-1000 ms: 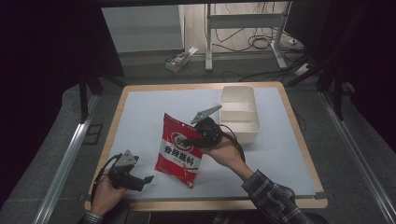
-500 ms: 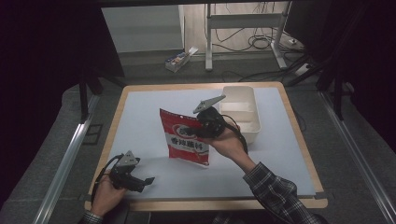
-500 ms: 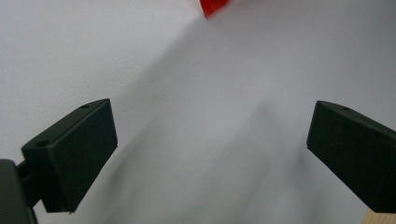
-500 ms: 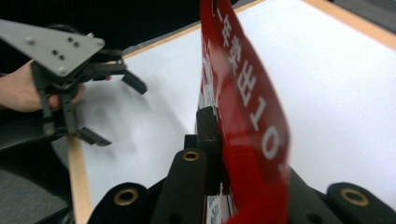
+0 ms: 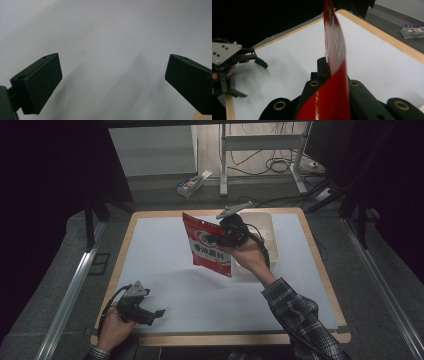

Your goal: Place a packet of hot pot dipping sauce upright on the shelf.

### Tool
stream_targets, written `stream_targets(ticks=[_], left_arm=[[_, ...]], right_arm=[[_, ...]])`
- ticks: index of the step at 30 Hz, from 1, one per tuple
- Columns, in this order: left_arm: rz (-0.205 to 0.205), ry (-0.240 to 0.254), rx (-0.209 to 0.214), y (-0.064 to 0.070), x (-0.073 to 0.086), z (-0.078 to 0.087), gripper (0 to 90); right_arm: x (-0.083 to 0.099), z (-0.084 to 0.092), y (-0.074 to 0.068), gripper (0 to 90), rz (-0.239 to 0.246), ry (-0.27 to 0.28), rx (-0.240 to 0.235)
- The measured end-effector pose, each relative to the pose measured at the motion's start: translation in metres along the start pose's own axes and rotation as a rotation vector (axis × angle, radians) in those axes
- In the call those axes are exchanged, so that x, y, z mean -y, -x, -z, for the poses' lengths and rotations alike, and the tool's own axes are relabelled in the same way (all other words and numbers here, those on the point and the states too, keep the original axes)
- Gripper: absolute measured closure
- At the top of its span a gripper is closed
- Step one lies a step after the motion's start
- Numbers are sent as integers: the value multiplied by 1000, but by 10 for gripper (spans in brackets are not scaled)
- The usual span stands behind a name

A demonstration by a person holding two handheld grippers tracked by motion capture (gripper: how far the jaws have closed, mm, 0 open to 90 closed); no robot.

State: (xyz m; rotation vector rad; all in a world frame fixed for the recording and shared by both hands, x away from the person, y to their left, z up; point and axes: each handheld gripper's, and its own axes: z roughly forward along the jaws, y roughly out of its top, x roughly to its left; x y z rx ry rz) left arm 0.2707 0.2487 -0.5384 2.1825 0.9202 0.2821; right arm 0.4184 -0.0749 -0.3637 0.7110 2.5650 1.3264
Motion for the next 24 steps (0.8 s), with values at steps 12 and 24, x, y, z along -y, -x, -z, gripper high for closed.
stream_targets(ticks=[12,24], left_arm=[[-4,27,-3,0,0,2,2],[-12,44,-31,0,-1,3,4]], right_arm=[[-23,5,21,879,-16,43,31],[-43,-3,55,879,-38,72,89]])
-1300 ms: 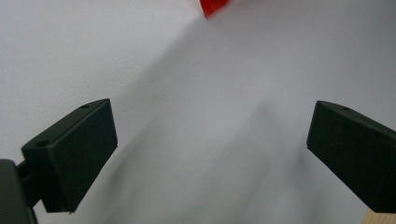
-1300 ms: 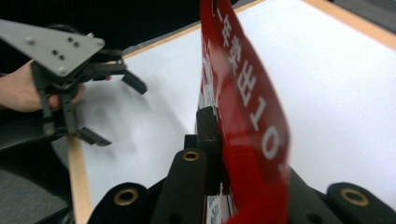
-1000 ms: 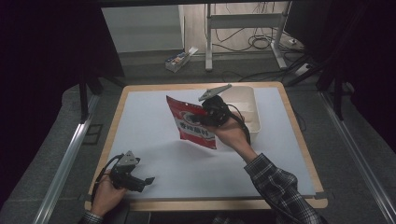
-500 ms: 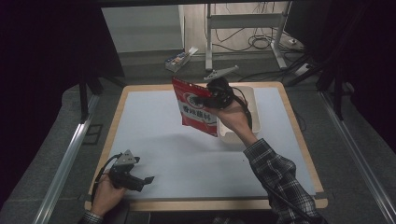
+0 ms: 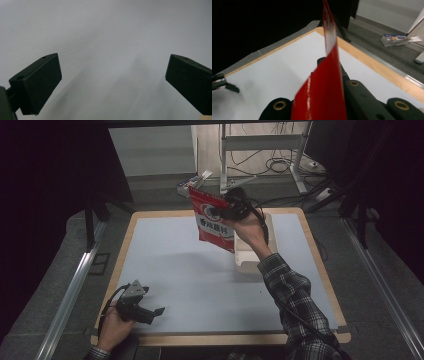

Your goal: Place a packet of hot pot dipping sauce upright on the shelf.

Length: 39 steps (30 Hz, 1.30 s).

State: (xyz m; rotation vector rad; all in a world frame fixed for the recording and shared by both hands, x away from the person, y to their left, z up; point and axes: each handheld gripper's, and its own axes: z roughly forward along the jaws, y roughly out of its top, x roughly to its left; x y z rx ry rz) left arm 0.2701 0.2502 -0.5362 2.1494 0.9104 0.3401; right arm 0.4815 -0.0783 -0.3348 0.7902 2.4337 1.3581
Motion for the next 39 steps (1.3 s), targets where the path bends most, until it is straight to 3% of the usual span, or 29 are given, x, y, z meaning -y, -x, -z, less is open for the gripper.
stream_targets(ticks=[17,29,39], left_arm=[[10,30,-10,-2,0,2,4],[4,25,-2,-2,0,0,4],[-1,19,5,-1,1,0,5]], right_arm=[[-15,-16,48,879,-32,37,64],[-10,-27,76,879,-48,49,103],[-1,-21,95,879,-57,62,142]])
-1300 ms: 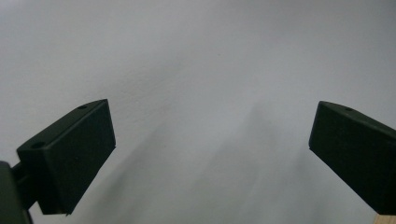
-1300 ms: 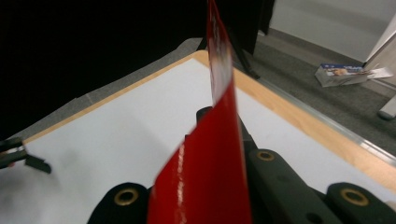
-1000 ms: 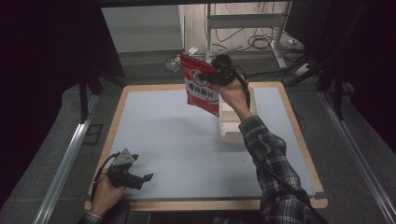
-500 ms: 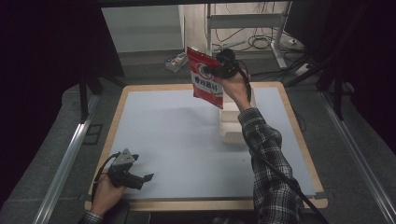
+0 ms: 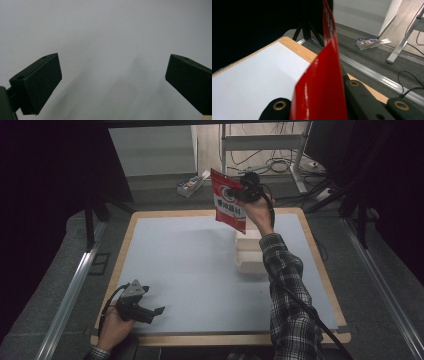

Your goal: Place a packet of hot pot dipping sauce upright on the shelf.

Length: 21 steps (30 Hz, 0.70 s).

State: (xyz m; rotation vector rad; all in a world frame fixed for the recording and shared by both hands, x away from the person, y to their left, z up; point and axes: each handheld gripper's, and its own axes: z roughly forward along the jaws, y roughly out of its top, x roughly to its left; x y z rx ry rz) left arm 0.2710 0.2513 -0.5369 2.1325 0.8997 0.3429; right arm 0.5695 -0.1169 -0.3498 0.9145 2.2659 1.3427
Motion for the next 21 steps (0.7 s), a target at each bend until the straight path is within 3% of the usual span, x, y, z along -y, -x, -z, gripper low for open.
stream_targets(ticks=[10,21], left_arm=[[2,8,8,-1,0,1,4],[4,5,11,-1,0,0,4]], right_arm=[[8,10,12,878,-20,2,22],[19,32,30,878,-38,13,53]])
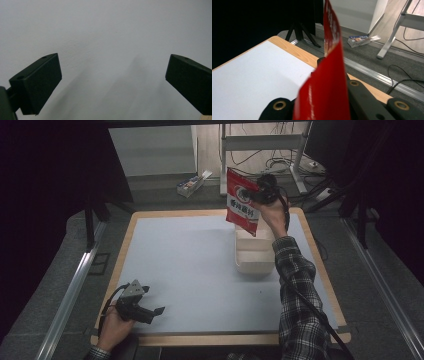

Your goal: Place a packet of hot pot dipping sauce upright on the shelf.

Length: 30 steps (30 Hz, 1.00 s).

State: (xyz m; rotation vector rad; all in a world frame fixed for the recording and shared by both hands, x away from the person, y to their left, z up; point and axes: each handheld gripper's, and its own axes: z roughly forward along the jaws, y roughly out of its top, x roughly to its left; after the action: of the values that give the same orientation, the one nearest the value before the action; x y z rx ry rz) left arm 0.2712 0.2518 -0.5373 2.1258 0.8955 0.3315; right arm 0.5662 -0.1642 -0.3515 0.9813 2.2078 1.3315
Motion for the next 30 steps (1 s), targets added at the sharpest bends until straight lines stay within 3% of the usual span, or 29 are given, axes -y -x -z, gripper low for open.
stream_targets(ticks=[18,25,30], left_arm=[[6,-11,9,0,0,-1,4],[18,-15,20,0,0,-2,1],[7,-43,16,2,0,-4,1]], right_arm=[[18,33,29,877,-42,3,53],[21,39,31,876,-29,-16,69],[27,38,32,876,-38,-28,70]])
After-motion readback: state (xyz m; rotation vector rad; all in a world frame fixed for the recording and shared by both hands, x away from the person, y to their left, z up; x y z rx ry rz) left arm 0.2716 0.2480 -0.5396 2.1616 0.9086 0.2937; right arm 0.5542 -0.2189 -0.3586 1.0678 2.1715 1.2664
